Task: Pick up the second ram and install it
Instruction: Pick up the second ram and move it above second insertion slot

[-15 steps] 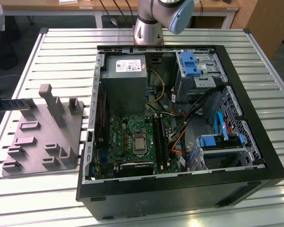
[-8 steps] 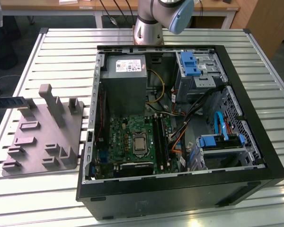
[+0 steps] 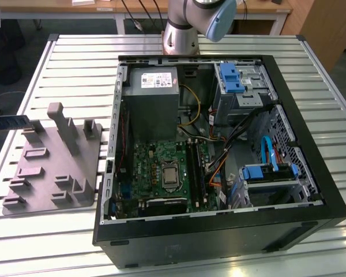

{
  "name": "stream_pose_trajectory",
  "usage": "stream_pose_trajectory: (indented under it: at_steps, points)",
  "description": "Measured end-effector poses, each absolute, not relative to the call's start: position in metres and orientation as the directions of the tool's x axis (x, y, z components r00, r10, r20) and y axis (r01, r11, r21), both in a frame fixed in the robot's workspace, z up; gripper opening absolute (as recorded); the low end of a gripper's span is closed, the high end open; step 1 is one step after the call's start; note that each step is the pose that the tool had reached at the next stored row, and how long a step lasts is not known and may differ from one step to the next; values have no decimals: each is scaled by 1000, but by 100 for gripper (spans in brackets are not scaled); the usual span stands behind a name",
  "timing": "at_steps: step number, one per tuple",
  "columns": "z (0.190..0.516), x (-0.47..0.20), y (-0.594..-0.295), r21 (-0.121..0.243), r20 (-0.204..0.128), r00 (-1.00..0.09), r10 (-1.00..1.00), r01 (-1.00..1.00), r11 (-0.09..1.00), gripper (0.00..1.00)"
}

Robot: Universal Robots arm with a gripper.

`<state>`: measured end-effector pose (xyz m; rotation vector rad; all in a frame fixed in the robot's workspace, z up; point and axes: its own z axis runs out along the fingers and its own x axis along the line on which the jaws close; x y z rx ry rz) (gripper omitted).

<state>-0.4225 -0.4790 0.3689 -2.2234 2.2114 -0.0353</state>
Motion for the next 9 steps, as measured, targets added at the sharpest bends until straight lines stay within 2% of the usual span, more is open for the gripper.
stream_pose_trajectory:
  at_steps: [9]
  points:
    - [375,-423,-479,-20,12,5,-1000,-1000,-5,14]
